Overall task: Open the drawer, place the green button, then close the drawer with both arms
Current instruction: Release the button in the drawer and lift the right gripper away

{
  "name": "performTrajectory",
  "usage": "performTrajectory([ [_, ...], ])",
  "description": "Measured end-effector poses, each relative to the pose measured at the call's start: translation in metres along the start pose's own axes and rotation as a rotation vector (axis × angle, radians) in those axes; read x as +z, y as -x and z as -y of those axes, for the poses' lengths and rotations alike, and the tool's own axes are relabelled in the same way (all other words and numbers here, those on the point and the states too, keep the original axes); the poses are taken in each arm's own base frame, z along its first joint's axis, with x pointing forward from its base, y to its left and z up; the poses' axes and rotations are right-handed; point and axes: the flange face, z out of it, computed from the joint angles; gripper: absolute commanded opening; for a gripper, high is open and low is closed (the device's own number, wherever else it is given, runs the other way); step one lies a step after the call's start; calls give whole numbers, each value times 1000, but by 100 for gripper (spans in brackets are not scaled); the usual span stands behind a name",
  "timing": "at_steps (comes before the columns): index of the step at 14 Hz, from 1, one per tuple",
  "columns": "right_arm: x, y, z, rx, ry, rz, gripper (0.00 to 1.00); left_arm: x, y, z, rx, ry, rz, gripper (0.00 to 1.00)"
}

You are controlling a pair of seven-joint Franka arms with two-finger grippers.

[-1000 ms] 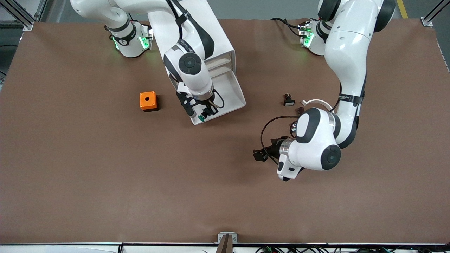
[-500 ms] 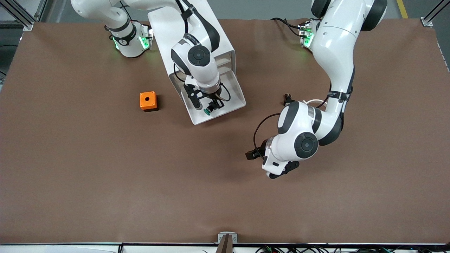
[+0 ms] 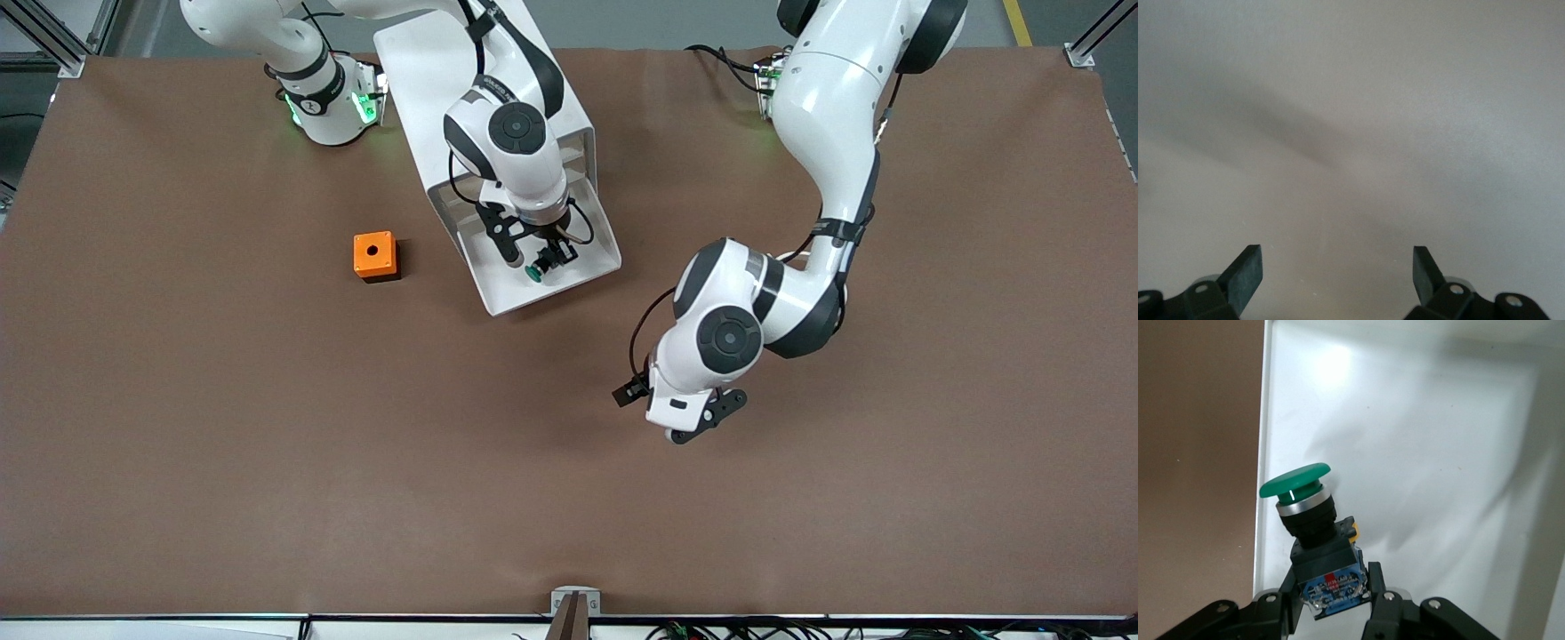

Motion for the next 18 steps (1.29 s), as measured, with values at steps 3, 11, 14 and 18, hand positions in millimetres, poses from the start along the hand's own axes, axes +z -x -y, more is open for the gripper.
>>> performTrajectory([
  [3,3,5,-4,-10,6,-2,100,6,22,-10,-52,-8,0,99],
  [11,-24,-21,20,-161,5,-5,100,17,49,-18,-26,-26,0,99],
  [14,-75,-73,46,-238,68,8,100,20,62,-23,-8,-31,1,99],
  [18,-138,-153,59,-343,153,73,100,30,83,-28,20,-47,6,99],
])
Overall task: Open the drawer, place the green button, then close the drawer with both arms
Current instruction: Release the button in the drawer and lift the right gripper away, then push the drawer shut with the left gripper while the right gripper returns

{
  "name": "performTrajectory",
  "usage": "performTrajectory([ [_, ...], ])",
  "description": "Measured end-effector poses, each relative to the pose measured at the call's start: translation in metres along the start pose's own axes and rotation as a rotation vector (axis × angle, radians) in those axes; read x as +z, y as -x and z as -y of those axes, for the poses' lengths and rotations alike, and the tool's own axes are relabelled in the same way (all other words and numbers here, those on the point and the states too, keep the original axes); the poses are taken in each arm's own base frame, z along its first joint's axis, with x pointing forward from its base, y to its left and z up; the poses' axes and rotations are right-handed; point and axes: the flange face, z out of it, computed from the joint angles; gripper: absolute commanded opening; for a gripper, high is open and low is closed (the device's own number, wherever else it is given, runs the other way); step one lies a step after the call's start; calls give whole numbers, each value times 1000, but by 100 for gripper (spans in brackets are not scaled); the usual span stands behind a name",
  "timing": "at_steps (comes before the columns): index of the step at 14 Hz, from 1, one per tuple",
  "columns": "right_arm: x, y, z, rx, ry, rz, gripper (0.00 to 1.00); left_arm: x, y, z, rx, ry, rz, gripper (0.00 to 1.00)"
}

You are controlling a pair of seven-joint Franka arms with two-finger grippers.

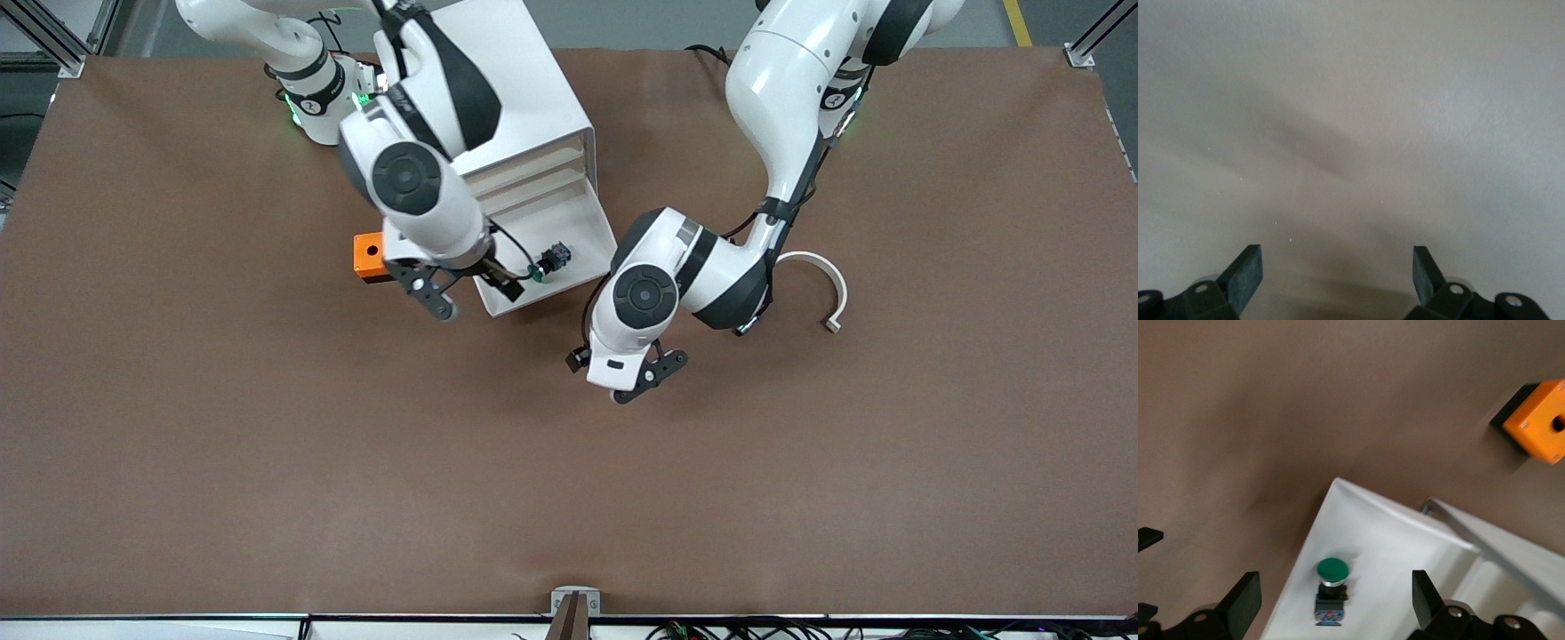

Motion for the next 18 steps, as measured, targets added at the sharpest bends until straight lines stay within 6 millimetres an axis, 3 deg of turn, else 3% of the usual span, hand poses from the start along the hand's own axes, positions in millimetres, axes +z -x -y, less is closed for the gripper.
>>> performTrajectory([
  [6,-62,-82,-64,-165,71,76,100,24,45,-15,94,-16,-66,99],
  [10,-106,-131,-128,-261,98,88,100,52,69,-23,156,14,-128,99],
  [13,-136,-169,-183,-345,87,110,100,61,91,-27,187,13,-129,99],
  [16,-149,-212,-235,-417,83,120,100,65,109,-31,211,10,-128,99],
  [18,-146,-225,-252,-457,126,118,100,70,120,-31,224,3,-116,99],
])
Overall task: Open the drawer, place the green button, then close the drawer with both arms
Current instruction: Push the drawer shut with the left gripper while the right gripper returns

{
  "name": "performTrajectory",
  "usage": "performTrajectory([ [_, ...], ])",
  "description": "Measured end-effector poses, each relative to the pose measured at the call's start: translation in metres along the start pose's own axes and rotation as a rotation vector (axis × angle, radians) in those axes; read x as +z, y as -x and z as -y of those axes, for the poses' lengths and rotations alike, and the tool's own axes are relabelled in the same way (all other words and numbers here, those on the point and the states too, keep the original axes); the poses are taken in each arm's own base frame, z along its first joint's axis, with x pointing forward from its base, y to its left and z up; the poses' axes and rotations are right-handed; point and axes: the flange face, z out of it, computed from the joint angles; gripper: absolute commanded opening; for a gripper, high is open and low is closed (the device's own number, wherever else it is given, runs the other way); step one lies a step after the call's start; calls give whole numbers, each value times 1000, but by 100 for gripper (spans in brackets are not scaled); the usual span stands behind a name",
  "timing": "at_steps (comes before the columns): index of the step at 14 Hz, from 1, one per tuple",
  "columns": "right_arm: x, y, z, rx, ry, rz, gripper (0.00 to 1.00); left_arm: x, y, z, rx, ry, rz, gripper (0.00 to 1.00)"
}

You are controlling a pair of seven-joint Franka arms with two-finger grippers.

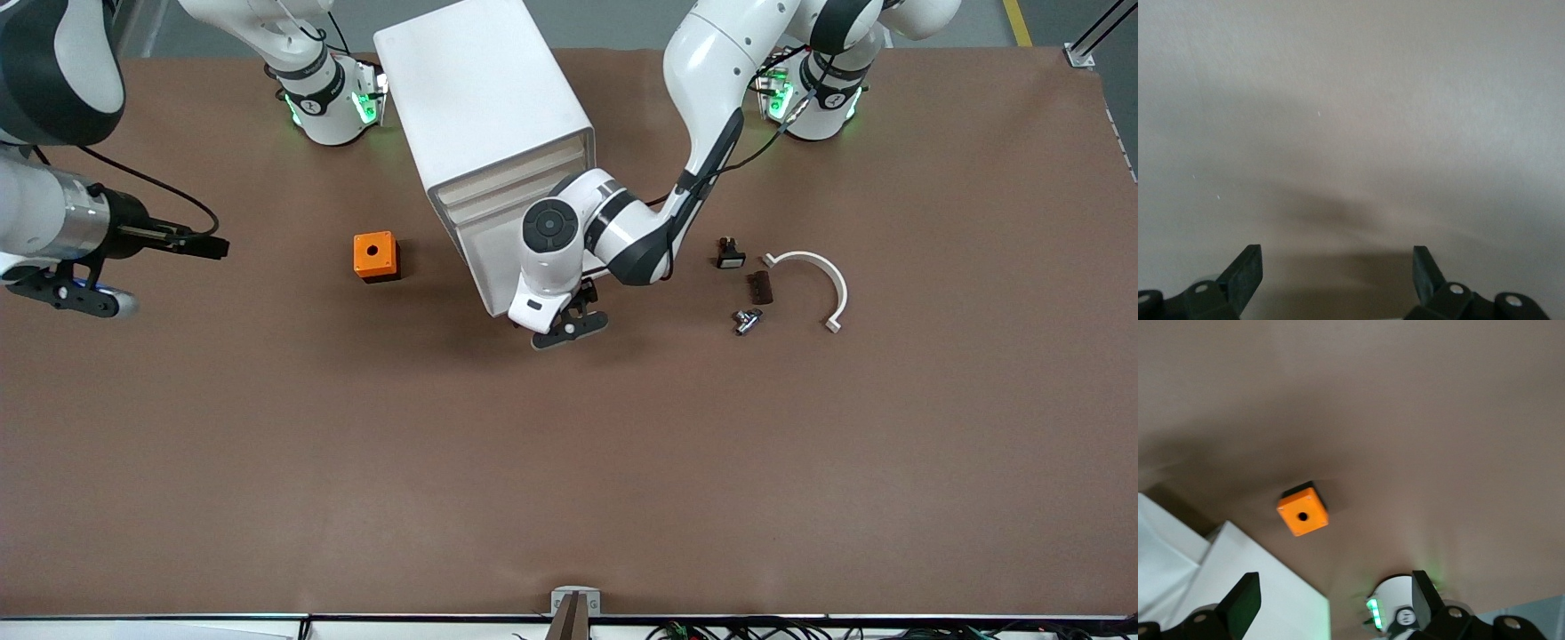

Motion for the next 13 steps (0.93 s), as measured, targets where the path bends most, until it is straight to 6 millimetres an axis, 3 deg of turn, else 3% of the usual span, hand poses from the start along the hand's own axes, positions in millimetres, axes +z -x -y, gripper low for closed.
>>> performTrajectory([
  [6,-4,-8,-18,-172,23,-36,100,15,29,2,-58,-35,166,99],
  [13,-53,-1,-49,-151,-3,-122,100,21,49,8,-142,-73,383,99],
])
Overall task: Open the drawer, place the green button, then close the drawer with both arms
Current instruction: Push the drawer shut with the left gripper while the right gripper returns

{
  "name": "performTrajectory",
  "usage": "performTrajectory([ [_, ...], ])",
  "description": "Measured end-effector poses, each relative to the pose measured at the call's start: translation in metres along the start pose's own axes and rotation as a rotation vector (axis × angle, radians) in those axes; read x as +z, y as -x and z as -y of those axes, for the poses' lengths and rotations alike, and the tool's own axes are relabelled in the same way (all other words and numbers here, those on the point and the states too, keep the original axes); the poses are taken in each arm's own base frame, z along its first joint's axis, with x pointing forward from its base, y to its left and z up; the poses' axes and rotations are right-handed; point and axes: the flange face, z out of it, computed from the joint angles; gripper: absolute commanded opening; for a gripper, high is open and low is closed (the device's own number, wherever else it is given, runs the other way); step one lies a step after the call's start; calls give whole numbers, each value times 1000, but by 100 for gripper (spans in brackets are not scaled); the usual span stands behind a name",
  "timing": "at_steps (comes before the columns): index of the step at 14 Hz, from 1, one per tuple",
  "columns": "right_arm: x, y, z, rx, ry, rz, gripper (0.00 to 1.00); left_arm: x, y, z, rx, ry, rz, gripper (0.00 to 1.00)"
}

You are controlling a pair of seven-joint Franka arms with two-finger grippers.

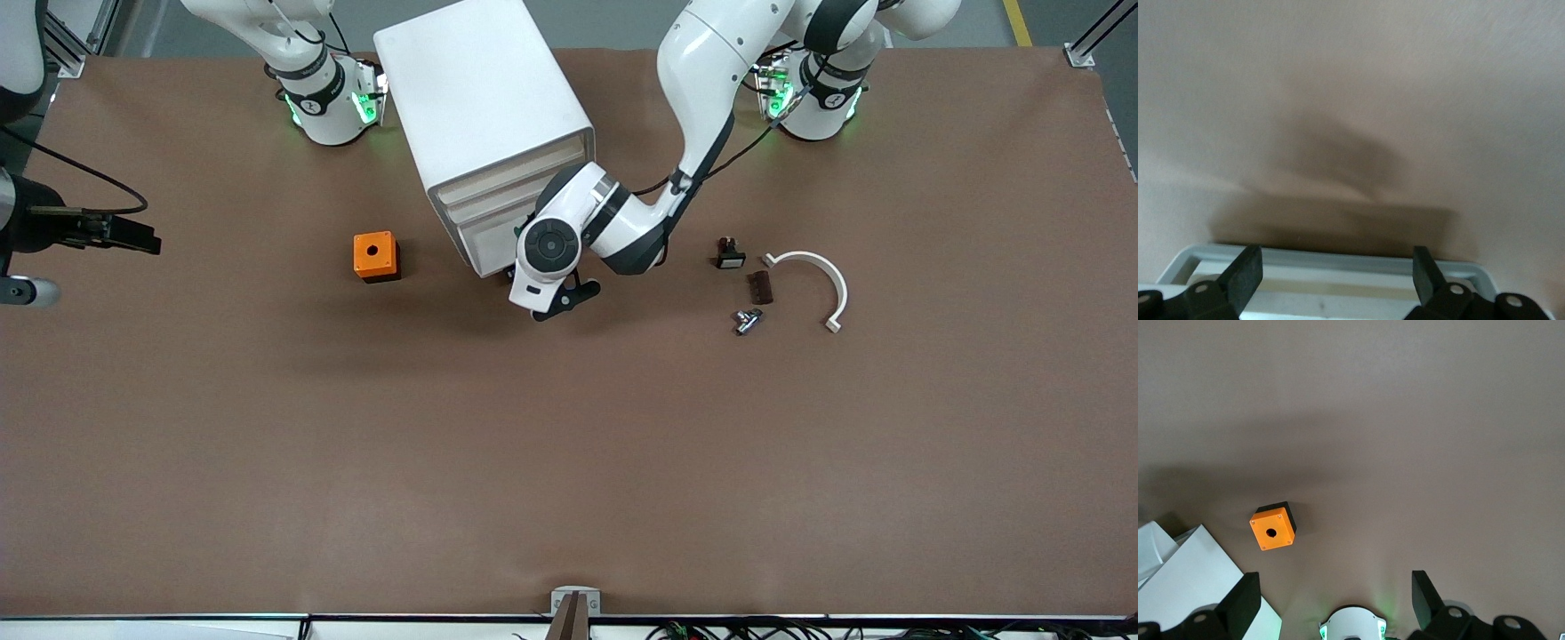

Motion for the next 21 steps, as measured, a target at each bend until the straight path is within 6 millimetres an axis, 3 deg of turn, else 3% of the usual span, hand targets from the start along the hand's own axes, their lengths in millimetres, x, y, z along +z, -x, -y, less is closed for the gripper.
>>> performTrajectory([
  [4,-27,12,-31,42,-13,-16,100,6,14,-1,-4,-11,68,99],
  [9,-52,27,-25,30,-13,-30,100,10,29,-3,-11,-2,138,99],
  [15,-53,33,-34,43,-28,-26,100,13,40,-5,-12,2,181,99],
  [21,-43,62,-35,42,-34,-73,100,15,43,-5,-9,-2,189,99],
])
